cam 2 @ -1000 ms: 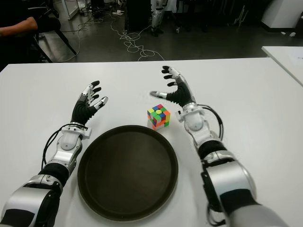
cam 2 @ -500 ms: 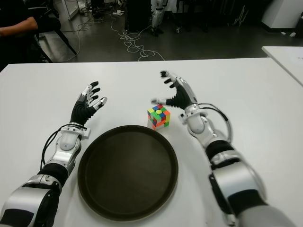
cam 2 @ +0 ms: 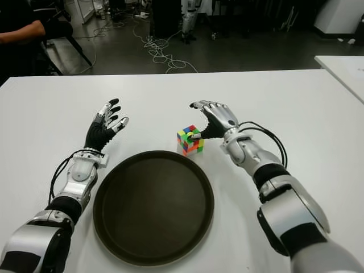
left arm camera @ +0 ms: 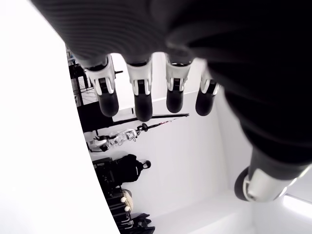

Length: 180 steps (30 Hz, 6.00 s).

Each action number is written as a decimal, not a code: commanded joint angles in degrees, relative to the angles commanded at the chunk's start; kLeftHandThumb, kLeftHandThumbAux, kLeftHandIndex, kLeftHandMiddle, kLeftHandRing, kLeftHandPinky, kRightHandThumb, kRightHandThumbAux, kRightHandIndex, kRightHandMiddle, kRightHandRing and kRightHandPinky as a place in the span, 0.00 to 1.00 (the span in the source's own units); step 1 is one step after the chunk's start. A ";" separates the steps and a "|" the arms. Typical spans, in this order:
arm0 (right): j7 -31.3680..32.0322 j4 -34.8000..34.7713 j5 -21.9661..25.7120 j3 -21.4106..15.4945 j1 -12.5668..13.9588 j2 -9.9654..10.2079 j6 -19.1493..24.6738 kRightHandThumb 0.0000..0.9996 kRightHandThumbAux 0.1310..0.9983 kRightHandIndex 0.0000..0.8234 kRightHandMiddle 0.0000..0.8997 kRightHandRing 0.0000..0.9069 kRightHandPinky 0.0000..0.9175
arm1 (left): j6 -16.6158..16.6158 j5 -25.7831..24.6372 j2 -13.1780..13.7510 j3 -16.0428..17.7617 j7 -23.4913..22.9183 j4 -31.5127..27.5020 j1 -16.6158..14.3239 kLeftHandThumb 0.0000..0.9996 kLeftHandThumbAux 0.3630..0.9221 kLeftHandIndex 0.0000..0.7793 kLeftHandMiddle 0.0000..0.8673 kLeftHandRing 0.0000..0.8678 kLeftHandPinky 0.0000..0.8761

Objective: Pick up the Rubik's Cube and put it in the plate

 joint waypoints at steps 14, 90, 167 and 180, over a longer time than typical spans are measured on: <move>0.54 -5.34 -1.28 2.06 1.22 -0.94 3.12 0.00 0.62 0.27 0.28 0.26 0.23 | 0.10 0.73 0.68 -0.43 0.17 0.13 -0.08 0.05 0.33 0.06 0.09 0.09 0.11; -3.38 0.29 10.07 -8.69 4.05 5.74 -7.44 0.00 0.70 0.27 0.27 0.29 0.32 | 0.12 0.56 0.94 -0.30 0.28 0.25 -0.57 0.03 0.44 0.07 0.08 0.08 0.11; -6.93 -2.00 3.14 -1.16 5.49 6.30 -10.48 0.00 0.75 0.20 0.21 0.23 0.28 | 1.22 0.88 0.80 -0.68 1.50 -0.49 -0.69 0.06 0.43 0.08 0.09 0.09 0.13; -8.97 -1.95 2.42 -0.40 5.28 6.23 -9.33 0.00 0.76 0.21 0.21 0.23 0.26 | 1.17 0.67 0.63 -0.57 1.42 -0.75 -0.60 0.05 0.45 0.09 0.10 0.09 0.12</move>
